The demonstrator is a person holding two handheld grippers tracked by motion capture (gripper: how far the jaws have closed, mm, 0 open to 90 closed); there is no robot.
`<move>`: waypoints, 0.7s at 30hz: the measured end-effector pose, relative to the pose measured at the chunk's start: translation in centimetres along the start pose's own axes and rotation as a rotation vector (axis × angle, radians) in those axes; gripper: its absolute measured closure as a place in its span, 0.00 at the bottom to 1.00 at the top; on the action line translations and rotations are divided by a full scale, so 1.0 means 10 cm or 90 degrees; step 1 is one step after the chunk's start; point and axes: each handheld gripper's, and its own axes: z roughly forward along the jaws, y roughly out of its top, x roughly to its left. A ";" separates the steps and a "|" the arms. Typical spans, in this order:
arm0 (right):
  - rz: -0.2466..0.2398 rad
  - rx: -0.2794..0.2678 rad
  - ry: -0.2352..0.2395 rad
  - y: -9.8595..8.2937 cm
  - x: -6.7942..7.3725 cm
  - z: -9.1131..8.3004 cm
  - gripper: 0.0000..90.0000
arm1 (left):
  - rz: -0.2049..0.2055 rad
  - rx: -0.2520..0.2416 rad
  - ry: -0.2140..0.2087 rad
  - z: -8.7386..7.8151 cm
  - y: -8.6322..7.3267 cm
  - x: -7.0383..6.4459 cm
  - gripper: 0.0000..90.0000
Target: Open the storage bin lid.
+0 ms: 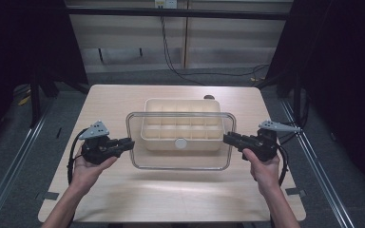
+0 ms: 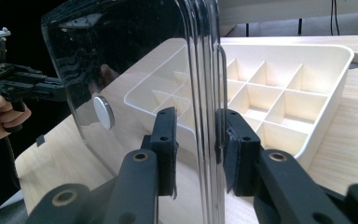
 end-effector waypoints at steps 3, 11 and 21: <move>0.000 0.001 -0.002 -0.02 0.00 0.01 0.77 | 0.005 0.008 0.000 -0.01 -0.04 -0.03 0.86; 0.004 0.019 0.003 -0.10 0.04 0.00 0.77 | -0.005 0.014 -0.004 -0.02 -0.15 -0.05 0.86; 0.008 0.026 -0.011 -0.25 0.14 -0.09 0.77 | -0.010 0.031 -0.026 -0.08 -0.26 -0.14 0.86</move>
